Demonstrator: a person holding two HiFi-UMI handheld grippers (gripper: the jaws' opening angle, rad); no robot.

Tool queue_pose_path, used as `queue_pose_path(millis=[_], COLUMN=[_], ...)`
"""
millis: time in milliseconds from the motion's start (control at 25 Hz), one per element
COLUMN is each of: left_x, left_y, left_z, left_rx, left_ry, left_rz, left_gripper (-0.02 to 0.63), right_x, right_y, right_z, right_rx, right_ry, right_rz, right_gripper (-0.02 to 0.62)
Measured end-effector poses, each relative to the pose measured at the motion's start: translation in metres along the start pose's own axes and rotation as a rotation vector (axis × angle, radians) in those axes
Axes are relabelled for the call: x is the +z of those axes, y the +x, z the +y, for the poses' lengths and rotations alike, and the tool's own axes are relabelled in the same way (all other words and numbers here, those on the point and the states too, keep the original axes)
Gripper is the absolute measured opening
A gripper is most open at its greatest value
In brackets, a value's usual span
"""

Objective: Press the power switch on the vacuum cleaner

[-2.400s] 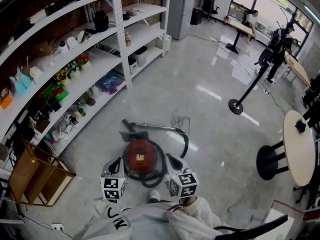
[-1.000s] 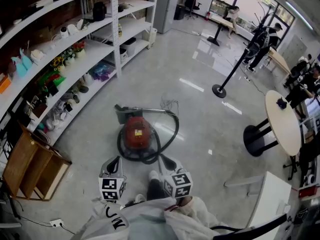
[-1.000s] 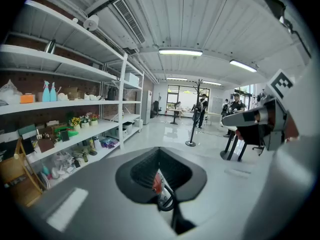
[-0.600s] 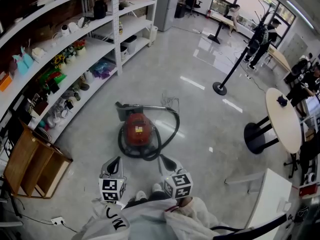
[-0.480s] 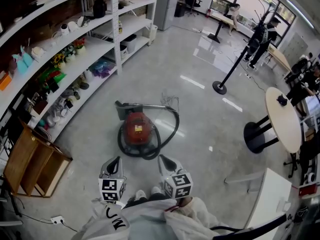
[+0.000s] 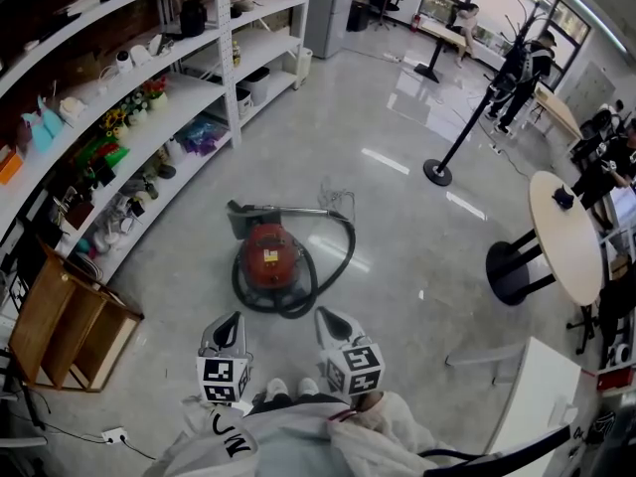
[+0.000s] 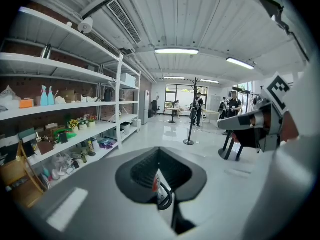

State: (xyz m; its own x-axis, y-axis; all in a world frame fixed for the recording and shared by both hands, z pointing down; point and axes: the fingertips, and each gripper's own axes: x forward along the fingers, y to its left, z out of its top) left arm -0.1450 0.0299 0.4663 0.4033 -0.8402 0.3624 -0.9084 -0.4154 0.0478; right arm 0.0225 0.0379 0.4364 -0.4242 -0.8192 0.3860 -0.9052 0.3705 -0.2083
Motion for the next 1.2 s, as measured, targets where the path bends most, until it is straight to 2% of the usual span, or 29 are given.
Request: queue_pose_path(millis=[600, 1200], left_x=[0.018, 0.011], left_y=[0.017, 0.019], left_z=[-0.016, -0.02], left_rx=[0.027, 0.028], left_ry=[0.028, 0.028], left_rz=[-0.008, 0.01], left_gripper=[0.0, 0.0], right_x=[0.019, 0.013], right_y=[0.004, 0.005], right_z=[-0.021, -0.024], right_rx=[0.042, 0.048], right_ry=[-0.012, -0.005], right_rz=[-0.051, -0.034], right_gripper=[0.0, 0.0])
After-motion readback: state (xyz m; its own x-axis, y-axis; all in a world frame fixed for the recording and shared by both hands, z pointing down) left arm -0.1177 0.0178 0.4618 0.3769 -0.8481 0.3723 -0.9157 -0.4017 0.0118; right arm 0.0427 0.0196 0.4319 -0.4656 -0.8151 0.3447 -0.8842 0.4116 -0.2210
